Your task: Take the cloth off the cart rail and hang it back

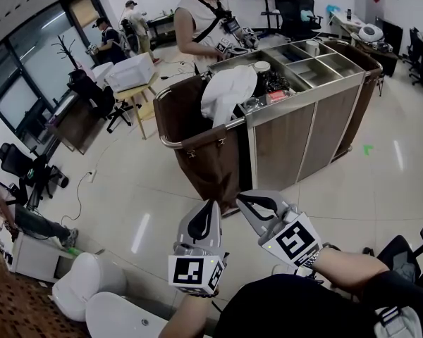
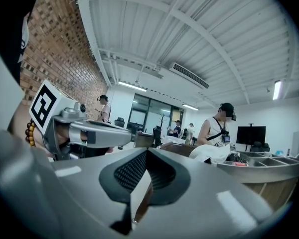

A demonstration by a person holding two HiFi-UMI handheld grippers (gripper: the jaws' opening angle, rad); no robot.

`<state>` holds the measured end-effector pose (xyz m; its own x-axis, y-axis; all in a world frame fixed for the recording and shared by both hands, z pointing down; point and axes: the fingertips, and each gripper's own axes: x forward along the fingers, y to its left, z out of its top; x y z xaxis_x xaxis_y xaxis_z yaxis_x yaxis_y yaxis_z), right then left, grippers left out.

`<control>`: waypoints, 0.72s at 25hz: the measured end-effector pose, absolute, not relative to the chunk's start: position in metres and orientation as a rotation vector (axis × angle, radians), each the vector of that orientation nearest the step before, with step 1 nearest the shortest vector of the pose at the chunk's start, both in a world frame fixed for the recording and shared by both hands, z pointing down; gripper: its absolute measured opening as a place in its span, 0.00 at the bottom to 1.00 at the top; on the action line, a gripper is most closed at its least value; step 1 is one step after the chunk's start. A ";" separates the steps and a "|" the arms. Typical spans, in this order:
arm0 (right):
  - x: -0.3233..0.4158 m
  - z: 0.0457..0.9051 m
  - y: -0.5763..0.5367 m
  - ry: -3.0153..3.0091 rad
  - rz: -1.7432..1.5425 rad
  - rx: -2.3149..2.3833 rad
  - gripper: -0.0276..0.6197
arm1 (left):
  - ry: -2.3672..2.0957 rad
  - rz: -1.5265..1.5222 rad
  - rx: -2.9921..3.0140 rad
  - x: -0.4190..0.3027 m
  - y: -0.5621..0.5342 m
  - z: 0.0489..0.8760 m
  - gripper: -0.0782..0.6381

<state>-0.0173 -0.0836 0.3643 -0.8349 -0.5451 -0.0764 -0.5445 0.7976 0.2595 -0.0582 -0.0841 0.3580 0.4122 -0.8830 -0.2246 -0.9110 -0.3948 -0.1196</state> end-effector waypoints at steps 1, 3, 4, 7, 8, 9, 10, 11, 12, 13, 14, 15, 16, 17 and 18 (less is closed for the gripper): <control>-0.018 0.365 -0.083 -2.975 -0.432 0.902 0.04 | 1.581 0.185 -2.444 -0.059 -0.083 0.358 0.11; -0.018 0.365 -0.082 -2.974 -0.430 0.903 0.04 | 1.583 0.188 -2.443 -0.060 -0.082 0.359 0.11; -0.018 0.365 -0.081 -2.978 -0.397 0.909 0.04 | 1.584 0.188 -2.442 -0.060 -0.082 0.359 0.11; -0.018 0.364 -0.078 -2.998 -0.221 0.942 0.04 | 1.584 0.189 -2.443 -0.059 -0.082 0.358 0.11; -0.017 0.364 -0.079 -2.996 -0.236 0.940 0.04 | 1.583 0.190 -2.443 -0.059 -0.082 0.358 0.11; -0.017 0.364 -0.080 -2.991 -0.288 0.932 0.04 | 1.584 0.189 -2.444 -0.059 -0.083 0.359 0.11; -0.017 0.365 -0.081 -2.983 -0.348 0.922 0.04 | 1.585 0.189 -2.444 -0.060 -0.083 0.359 0.11; -0.017 0.365 -0.082 -2.976 -0.400 0.914 0.04 | 1.585 0.188 -2.444 -0.060 -0.082 0.359 0.11; -0.017 0.365 -0.083 -2.966 -0.457 0.904 0.04 | 1.586 0.188 -2.443 -0.060 -0.082 0.360 0.11; -0.016 0.365 -0.083 -2.957 -0.505 0.895 0.04 | 1.586 0.188 -2.443 -0.059 -0.082 0.360 0.11; -0.015 0.365 -0.084 -2.953 -0.527 0.891 0.04 | 1.586 0.188 -2.443 -0.059 -0.082 0.360 0.11; -0.014 0.365 -0.084 -2.953 -0.531 0.891 0.04 | 1.585 0.187 -2.443 -0.058 -0.082 0.360 0.11; -0.014 0.364 -0.085 -2.954 -0.528 0.891 0.04 | 1.585 0.187 -2.443 -0.057 -0.083 0.359 0.11; -0.013 0.364 -0.086 -2.956 -0.524 0.892 0.04 | 1.585 0.186 -2.443 -0.056 -0.084 0.359 0.11; -0.013 0.363 -0.086 -2.957 -0.520 0.892 0.04 | 1.584 0.185 -2.444 -0.056 -0.085 0.358 0.11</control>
<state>-0.0125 -0.0864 0.3631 -0.8376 -0.5396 -0.0856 -0.5364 0.7825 0.3163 -0.0557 -0.0846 0.3584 0.4100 -0.8839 -0.2249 -0.9119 -0.3931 -0.1177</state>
